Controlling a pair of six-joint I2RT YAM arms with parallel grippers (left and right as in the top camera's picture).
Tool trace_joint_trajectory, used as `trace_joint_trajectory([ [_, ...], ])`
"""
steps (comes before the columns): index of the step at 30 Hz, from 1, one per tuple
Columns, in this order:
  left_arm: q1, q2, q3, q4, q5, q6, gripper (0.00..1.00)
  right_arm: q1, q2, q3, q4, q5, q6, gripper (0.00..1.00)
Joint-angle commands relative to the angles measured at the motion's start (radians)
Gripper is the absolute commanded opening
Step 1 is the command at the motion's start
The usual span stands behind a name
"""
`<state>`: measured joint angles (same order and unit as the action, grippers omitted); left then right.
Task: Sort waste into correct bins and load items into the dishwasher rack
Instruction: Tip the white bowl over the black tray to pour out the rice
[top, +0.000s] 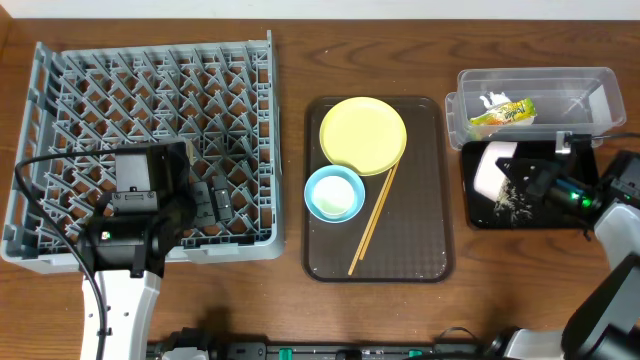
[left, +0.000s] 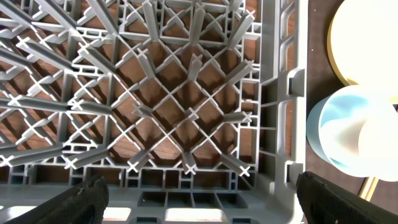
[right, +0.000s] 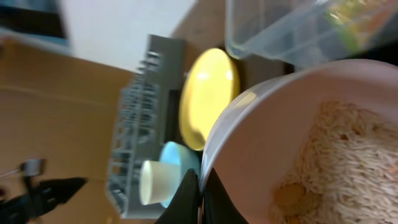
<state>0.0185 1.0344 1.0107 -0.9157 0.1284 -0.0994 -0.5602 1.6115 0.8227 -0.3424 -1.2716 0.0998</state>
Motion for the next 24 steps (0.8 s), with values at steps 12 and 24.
trace_joint_trajectory([
  [12,-0.002,0.004,0.025,0.000,0.002,0.013,0.98,-0.190,0.103,-0.002,0.063,-0.288,0.013,0.01],
  [24,-0.002,0.004,0.025,0.000,0.002,0.013,0.98,-0.196,0.103,-0.002,0.069,-0.287,0.090,0.01],
])
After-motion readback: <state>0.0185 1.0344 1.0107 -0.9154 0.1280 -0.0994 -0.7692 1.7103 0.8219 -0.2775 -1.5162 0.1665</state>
